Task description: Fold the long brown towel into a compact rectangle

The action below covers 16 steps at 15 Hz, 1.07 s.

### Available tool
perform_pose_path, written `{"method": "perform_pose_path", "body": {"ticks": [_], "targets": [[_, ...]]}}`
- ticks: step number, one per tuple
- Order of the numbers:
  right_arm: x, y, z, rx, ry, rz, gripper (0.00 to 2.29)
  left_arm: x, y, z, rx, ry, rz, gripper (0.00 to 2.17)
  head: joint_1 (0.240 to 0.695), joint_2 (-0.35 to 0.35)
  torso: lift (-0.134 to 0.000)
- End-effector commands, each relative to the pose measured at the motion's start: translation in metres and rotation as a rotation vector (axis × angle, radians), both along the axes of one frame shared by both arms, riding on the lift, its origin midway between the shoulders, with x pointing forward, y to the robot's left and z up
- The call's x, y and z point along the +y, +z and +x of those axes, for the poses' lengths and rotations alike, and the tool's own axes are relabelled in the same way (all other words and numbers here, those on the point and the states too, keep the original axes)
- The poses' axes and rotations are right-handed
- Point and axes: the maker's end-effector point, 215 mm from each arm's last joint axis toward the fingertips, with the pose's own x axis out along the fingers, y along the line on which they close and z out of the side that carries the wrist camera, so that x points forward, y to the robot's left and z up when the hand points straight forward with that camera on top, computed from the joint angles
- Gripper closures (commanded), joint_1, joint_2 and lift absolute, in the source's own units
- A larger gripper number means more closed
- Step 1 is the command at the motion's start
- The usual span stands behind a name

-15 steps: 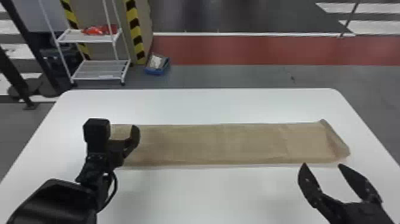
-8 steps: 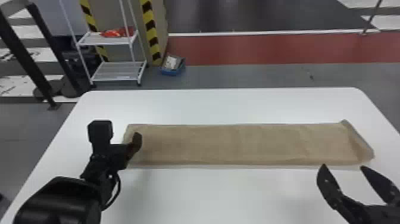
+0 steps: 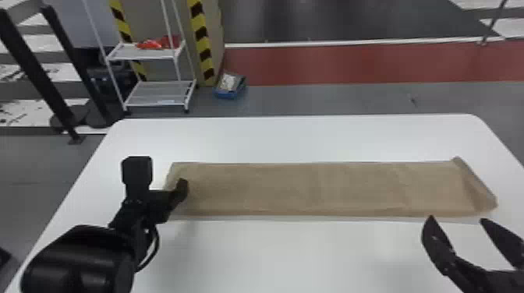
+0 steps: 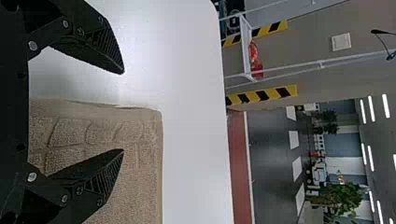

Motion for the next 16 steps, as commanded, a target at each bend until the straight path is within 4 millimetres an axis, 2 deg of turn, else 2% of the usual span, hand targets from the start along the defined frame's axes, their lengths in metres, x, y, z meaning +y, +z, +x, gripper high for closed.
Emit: {"method": "perform_pose_path", "body": {"ticks": [1,2,4,5,6,11,12,13,16], "targets": [[0.0,0.001,-0.001,-0.001,0.001,-0.002,0.1,0.002,-0.005,-0.003,0.02,0.0,0.008,0.37,0.695,0.092,-0.123],[0.001,0.003,-0.001,-0.004,0.002,-0.004,0.1,0.002,-0.006,-0.004,0.021,0.0,0.008,0.48,0.695,0.096,-0.123],[0.002,0.005,-0.002,-0.007,0.003,-0.005,0.1,0.001,-0.008,-0.006,0.025,-0.002,0.006,0.52,0.695,0.097,-0.123],[0.001,0.006,-0.003,-0.007,0.002,-0.006,0.1,-0.001,-0.009,-0.007,0.026,-0.006,0.006,0.68,0.695,0.098,-0.123],[0.001,0.006,-0.004,-0.005,0.002,-0.006,0.1,-0.003,-0.012,-0.008,0.036,-0.009,0.006,0.73,0.695,0.098,-0.123],[0.002,0.012,-0.008,-0.013,0.007,-0.009,0.1,-0.017,-0.026,-0.016,0.1,-0.048,0.003,0.73,0.695,0.088,-0.123],[0.002,0.015,-0.008,-0.018,0.008,-0.01,0.1,-0.022,-0.029,-0.018,0.113,-0.054,0.004,1.08,0.695,0.085,-0.123],[0.002,0.019,-0.009,-0.022,0.007,-0.012,0.1,-0.029,-0.024,-0.016,0.103,-0.066,0.0,1.15,0.695,0.082,-0.123],[-0.003,0.025,-0.011,-0.032,-0.001,-0.016,0.1,-0.038,0.002,-0.013,0.052,-0.065,-0.019,1.15,0.695,0.068,-0.123]]}}
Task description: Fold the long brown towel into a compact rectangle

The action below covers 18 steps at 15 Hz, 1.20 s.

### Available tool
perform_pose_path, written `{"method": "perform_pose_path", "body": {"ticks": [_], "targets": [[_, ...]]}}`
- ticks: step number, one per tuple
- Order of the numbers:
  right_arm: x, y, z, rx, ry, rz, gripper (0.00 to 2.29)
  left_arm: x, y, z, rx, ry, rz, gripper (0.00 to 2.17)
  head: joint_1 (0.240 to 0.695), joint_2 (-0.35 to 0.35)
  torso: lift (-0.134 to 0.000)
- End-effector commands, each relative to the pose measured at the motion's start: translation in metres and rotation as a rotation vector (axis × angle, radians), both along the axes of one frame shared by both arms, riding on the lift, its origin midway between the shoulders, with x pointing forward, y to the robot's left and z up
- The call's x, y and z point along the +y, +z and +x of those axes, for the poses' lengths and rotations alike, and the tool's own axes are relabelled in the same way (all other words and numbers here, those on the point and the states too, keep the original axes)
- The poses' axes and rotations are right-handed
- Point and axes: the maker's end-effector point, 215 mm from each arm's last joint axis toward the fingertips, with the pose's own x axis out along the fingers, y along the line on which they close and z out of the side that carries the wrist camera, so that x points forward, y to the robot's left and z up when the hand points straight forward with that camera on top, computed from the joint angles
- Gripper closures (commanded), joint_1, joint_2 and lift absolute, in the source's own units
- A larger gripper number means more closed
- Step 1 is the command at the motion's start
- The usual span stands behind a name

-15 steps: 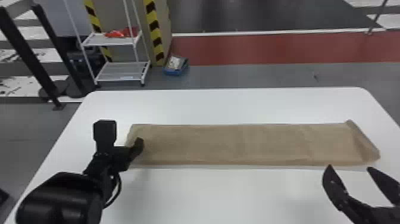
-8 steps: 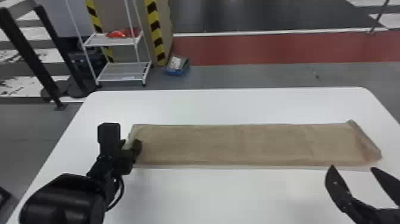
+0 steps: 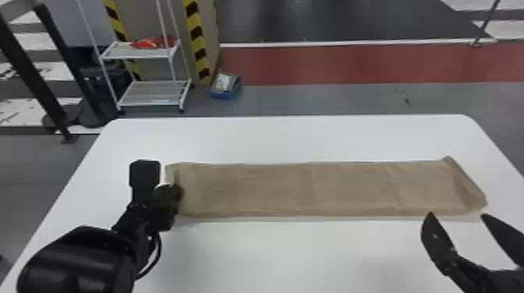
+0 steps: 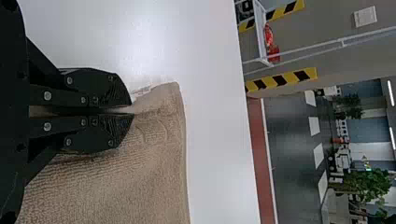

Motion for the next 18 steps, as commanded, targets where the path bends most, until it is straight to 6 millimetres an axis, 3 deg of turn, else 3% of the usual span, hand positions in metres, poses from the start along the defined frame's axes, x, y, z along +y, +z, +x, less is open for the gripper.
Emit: {"method": "perform_pose_path", "body": {"ticks": [1,2,4,6,9,11,12,13,14,15,16,18], "targets": [[-0.007,0.0,-0.002,0.002,-0.015,-0.005,0.1,-0.015,0.028,0.004,-0.043,-0.014,-0.05,1.15,0.695,0.058,-0.123],[-0.007,0.003,-0.001,-0.003,-0.015,-0.008,0.1,-0.022,0.038,0.004,-0.042,-0.025,-0.074,1.15,0.695,0.05,-0.123],[-0.007,0.018,0.02,-0.049,-0.014,-0.047,0.1,-0.041,0.077,0.013,-0.079,-0.06,-0.092,1.15,0.695,0.032,-0.123],[-0.005,0.004,0.048,-0.022,-0.013,-0.071,0.1,-0.065,0.116,0.018,-0.088,-0.08,-0.113,1.15,0.695,0.014,-0.123],[0.017,-0.015,0.075,0.049,0.03,-0.049,0.11,-0.101,0.152,0.02,-0.09,-0.107,-0.158,1.15,0.695,-0.022,-0.123],[0.03,-0.033,0.092,0.086,0.064,-0.056,0.26,-0.125,0.173,0.023,-0.122,-0.136,-0.164,1.15,0.695,-0.035,-0.123],[0.036,-0.04,0.098,0.09,0.082,-0.051,0.48,-0.133,0.172,0.02,-0.114,-0.152,-0.19,1.15,0.695,-0.039,-0.123],[0.045,-0.043,0.107,0.067,0.118,-0.041,0.93,-0.143,0.172,0.016,-0.106,-0.171,-0.227,1.15,0.695,-0.044,-0.123],[0.059,-0.038,0.113,0.009,0.168,-0.023,1.59,-0.155,0.177,0.012,-0.111,-0.196,-0.27,1.15,0.695,-0.047,-0.123],[0.078,-0.028,0.117,-0.053,0.218,-0.006,1.86,-0.164,0.18,0.009,-0.117,-0.211,-0.302,1.15,0.695,-0.048,-0.123],[0.095,-0.019,0.12,-0.11,0.26,-0.001,1.94,-0.171,0.184,0.008,-0.124,-0.22,-0.315,1.15,0.695,-0.046,-0.123],[0.134,-0.033,0.137,-0.101,0.331,0.004,1.96,-0.193,0.19,0.004,-0.131,-0.249,-0.345,1.15,0.695,-0.036,-0.123]]}}
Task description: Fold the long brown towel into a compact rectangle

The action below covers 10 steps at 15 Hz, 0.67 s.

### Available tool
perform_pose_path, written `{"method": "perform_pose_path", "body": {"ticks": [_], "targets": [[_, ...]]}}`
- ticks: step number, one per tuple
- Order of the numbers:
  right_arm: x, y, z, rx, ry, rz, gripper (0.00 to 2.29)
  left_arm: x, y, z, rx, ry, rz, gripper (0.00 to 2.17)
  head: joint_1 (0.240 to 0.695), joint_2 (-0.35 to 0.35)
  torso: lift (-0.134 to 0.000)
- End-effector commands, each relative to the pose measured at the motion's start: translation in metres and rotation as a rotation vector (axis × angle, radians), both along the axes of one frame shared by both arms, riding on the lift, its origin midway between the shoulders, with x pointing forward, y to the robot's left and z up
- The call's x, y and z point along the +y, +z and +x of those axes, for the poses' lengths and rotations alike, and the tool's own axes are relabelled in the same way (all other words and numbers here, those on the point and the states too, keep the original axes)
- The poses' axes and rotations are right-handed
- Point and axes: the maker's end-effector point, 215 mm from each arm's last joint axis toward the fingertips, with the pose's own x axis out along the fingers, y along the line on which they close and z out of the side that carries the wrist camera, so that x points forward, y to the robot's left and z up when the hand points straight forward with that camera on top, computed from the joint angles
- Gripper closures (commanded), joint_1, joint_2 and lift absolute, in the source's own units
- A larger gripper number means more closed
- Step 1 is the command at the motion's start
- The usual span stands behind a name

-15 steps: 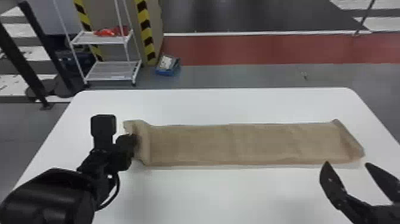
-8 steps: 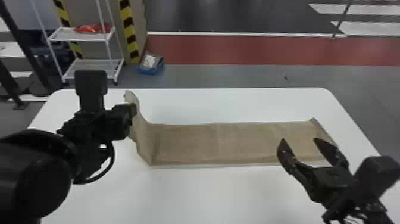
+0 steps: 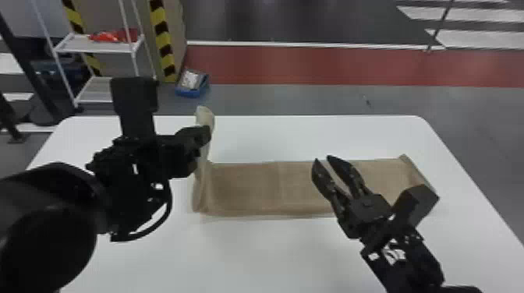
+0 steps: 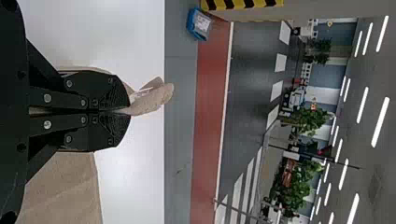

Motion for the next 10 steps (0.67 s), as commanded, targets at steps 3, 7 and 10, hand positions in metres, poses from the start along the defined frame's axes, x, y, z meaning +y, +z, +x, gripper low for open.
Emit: {"method": "perform_pose_path", "body": {"ticks": [3,7,10], "targets": [[0.067,-0.036,0.032,0.035,0.086,0.033,1.99,-0.053,0.024,-0.005,-0.032,-0.056,-0.088,1.15,0.695,-0.009,-0.123],[0.12,-0.056,0.046,0.071,0.234,0.065,1.99,-0.094,0.068,-0.008,-0.098,-0.12,-0.218,1.15,0.695,-0.001,-0.123],[0.154,-0.062,0.049,0.108,0.321,0.075,1.99,-0.108,0.076,-0.012,-0.104,-0.157,-0.245,1.15,0.695,0.012,-0.123]]}}
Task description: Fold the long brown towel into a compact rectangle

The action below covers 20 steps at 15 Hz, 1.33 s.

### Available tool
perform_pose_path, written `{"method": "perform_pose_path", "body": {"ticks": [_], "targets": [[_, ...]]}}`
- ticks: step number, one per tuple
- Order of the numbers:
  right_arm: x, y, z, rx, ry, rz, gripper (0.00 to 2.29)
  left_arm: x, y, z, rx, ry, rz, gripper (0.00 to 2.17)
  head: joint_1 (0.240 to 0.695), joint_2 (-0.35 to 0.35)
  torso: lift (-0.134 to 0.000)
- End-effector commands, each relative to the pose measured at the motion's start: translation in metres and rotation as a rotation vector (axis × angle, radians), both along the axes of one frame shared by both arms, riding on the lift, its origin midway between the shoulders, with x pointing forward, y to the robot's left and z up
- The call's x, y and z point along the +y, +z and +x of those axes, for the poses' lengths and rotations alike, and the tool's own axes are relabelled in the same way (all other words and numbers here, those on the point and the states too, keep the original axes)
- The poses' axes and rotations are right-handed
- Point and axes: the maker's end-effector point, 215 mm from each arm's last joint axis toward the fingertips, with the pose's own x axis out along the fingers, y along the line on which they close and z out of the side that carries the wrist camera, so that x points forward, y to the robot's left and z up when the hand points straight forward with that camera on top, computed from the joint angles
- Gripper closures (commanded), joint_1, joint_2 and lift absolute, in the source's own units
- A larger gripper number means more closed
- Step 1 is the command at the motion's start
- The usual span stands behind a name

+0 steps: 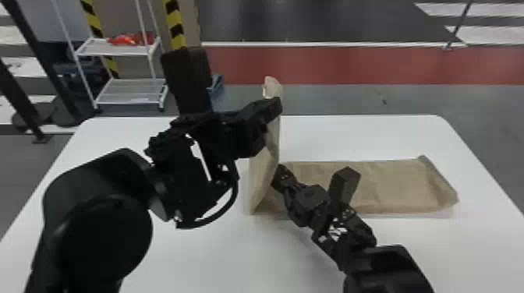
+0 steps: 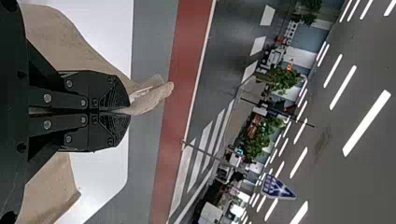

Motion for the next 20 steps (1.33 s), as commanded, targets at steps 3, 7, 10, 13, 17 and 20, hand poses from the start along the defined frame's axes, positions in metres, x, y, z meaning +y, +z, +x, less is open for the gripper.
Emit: {"method": "perform_pose_path", "body": {"ticks": [3,7,10,13,17,20], "targets": [[0.023,-0.009,0.009,0.045,0.072,-0.002,1.99,-0.013,0.006,-0.005,-0.004,-0.04,-0.019,1.15,0.695,0.025,-0.123],[0.034,-0.003,0.021,0.083,0.165,0.062,1.99,-0.008,0.014,0.0,-0.016,-0.038,-0.039,1.15,0.693,0.039,-0.123],[0.037,0.003,0.025,0.104,0.241,0.126,1.99,-0.003,0.016,0.0,-0.016,-0.042,-0.051,1.15,0.684,0.046,-0.123],[0.048,0.004,0.014,0.175,0.367,0.181,1.99,-0.004,0.022,-0.002,-0.01,-0.063,-0.093,1.15,0.676,0.057,-0.123],[0.04,-0.007,-0.007,0.138,0.242,0.155,1.66,-0.017,0.011,0.002,0.011,-0.079,-0.115,1.15,0.677,0.059,-0.123],[-0.052,0.017,-0.013,0.019,0.019,0.196,0.0,-0.013,-0.02,0.016,-0.002,-0.004,0.041,1.15,0.695,0.028,-0.123]]}}
